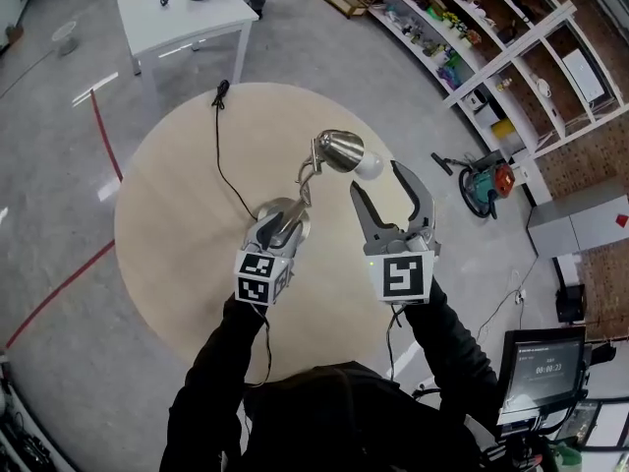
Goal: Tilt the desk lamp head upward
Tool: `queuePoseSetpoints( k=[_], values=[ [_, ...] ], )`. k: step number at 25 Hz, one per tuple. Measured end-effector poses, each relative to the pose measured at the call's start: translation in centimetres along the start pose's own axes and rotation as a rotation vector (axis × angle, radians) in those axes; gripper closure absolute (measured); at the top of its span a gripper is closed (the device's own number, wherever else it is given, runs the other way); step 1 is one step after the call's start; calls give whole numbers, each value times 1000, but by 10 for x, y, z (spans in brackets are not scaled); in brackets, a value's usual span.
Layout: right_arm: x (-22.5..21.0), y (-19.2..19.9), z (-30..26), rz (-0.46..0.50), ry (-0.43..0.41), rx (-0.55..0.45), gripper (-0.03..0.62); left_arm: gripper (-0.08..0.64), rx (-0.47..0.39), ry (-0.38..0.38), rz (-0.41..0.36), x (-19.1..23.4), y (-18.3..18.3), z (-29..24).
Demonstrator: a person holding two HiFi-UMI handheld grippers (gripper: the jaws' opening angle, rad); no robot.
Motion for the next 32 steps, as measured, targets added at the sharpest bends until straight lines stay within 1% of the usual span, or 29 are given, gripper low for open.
queuePoseSetpoints(
  k=[2, 4, 7, 10, 12, 13, 16, 18, 20, 24, 26, 28, 32],
  values=[
    [-8, 10, 4, -73, -11, 2, 318, 385, 2, -19, -27, -5, -8, 3],
    [-9, 24, 6, -185, -36, -4, 318, 385, 0, -44, -58, -8, -15, 8],
    [-5, 50, 14, -391, -111, -8, 318, 387, -14, -80, -92, -18, -26, 16],
    [-9, 78, 26, -626, -193, -30, 322, 388, -34, -108, -119, -42, -39, 19],
    [-12, 92, 33, -761, -234, -58, 358, 396, -46, -121, -126, -57, -48, 24],
    [-13, 98, 35, -807, -249, -71, 378, 397, -53, -129, -123, -64, -53, 26],
    [-20, 120, 43, -890, -294, -85, 420, 409, -78, -151, -94, -89, -64, 25],
    [-18, 127, 47, -936, -324, -83, 442, 418, -88, -161, -77, -99, -68, 29],
    [-9, 126, 51, -982, -349, -85, 473, 426, -90, -168, -65, -102, -70, 39],
    [10, 120, 57, -1072, -417, -85, 577, 439, -88, -183, -34, -100, -72, 57],
    [24, 120, 60, -1107, -462, -69, 586, 442, -87, -191, -22, -99, -71, 64],
    [36, 120, 66, -1118, -497, -55, 586, 443, -86, -188, -16, -101, -69, 68],
    [56, 120, 77, -1090, -547, -38, 586, 449, -81, -161, -16, -110, -66, 70]
  ],
)
Point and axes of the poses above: the fingertips, and each gripper's own axes: z backward along the fingers, x to its left, y out of its underside, the point moved 1 cm from there along z, backward along the fingers, and after that the axes turned 3 degrees about -z, right-handed, at the moved point
